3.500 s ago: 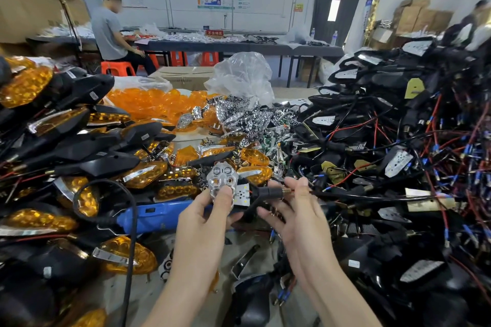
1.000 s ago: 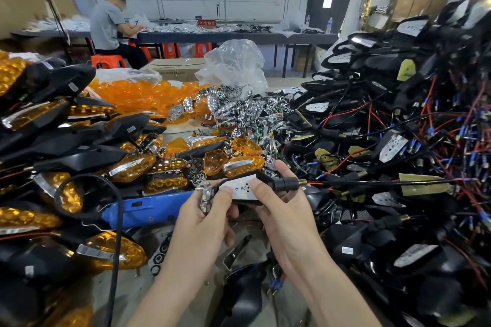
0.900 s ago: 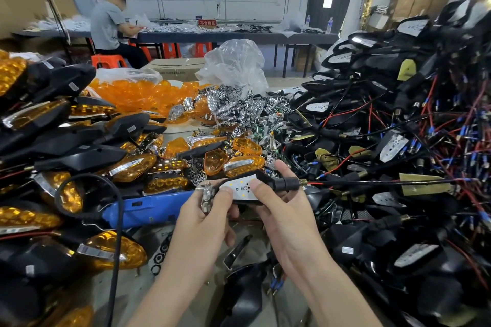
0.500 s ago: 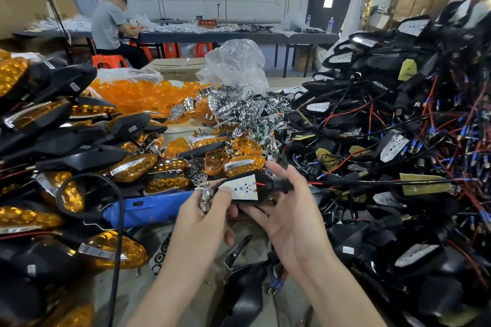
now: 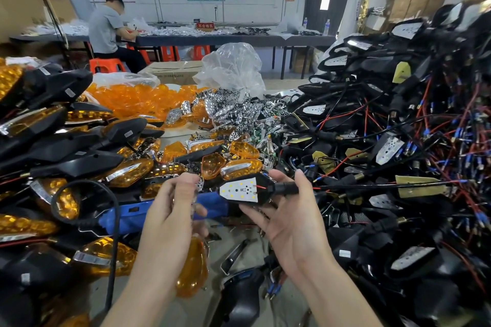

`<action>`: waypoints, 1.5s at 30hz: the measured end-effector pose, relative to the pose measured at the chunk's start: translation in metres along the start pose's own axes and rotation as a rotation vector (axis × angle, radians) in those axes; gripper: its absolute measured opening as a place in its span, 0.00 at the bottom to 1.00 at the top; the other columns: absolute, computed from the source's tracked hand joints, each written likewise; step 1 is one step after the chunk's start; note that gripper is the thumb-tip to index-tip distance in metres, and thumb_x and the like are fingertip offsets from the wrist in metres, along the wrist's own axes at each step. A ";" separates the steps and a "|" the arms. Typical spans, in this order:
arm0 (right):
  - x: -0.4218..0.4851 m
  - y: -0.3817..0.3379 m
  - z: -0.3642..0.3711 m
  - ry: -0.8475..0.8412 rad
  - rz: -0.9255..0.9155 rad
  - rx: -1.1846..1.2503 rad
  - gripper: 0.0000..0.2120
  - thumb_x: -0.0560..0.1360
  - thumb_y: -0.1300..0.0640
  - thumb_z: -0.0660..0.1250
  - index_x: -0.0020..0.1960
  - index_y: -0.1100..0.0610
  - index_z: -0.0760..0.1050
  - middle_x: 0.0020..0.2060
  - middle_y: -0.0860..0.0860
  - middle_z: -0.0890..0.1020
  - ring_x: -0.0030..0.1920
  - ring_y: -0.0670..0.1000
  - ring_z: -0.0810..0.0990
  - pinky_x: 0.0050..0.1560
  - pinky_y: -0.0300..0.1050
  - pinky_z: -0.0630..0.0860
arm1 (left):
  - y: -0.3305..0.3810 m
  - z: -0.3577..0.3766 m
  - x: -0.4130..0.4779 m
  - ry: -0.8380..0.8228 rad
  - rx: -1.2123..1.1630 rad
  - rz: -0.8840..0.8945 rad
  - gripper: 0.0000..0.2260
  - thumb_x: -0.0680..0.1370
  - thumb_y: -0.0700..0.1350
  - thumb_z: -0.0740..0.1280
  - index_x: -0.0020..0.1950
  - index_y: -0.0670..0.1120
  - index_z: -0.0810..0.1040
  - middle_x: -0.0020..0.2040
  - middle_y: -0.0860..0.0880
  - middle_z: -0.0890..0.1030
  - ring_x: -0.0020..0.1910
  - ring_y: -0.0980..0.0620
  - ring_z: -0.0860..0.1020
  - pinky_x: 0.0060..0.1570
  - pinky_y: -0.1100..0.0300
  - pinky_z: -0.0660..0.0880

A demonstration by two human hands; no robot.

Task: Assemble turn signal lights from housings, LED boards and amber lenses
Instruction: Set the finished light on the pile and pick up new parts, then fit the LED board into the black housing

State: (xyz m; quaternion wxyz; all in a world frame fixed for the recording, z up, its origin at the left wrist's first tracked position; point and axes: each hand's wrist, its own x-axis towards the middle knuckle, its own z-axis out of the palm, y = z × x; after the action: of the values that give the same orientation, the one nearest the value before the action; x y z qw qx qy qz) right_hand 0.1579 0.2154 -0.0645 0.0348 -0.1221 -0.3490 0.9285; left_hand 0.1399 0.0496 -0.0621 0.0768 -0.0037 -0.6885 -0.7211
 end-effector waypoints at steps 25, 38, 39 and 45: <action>-0.001 0.002 0.001 -0.025 -0.016 -0.030 0.22 0.85 0.43 0.53 0.62 0.59 0.76 0.56 0.63 0.85 0.56 0.62 0.85 0.46 0.53 0.85 | 0.002 0.006 -0.008 -0.020 0.344 0.410 0.14 0.77 0.64 0.63 0.62 0.75 0.65 0.57 0.70 0.73 0.56 0.69 0.75 0.48 0.67 0.75; 0.004 0.004 0.001 0.014 -0.047 -0.122 0.21 0.85 0.43 0.54 0.53 0.55 0.80 0.46 0.58 0.85 0.42 0.55 0.85 0.42 0.51 0.80 | -0.009 0.013 -0.012 -0.212 0.761 0.711 0.20 0.80 0.53 0.65 0.72 0.53 0.72 0.65 0.61 0.71 0.67 0.62 0.65 0.66 0.69 0.61; 0.003 0.005 0.001 0.009 -0.050 -0.124 0.20 0.85 0.43 0.54 0.53 0.55 0.80 0.45 0.58 0.85 0.42 0.55 0.85 0.42 0.51 0.81 | -0.010 0.013 -0.012 -0.208 0.765 0.706 0.20 0.80 0.53 0.65 0.72 0.53 0.72 0.65 0.61 0.71 0.67 0.62 0.65 0.66 0.70 0.60; 0.005 0.007 -0.001 -0.033 -0.057 -0.144 0.20 0.85 0.44 0.54 0.53 0.56 0.79 0.46 0.57 0.87 0.43 0.52 0.87 0.39 0.47 0.83 | -0.012 0.012 -0.010 -0.201 0.731 0.670 0.20 0.81 0.54 0.64 0.72 0.57 0.70 0.67 0.68 0.68 0.69 0.65 0.63 0.65 0.76 0.56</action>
State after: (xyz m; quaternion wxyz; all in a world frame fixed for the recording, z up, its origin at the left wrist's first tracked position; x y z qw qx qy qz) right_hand 0.1539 0.2112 -0.0705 0.0467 -0.0988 -0.4189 0.9014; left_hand 0.1475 0.0630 -0.0746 0.2340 -0.2667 -0.8609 -0.3647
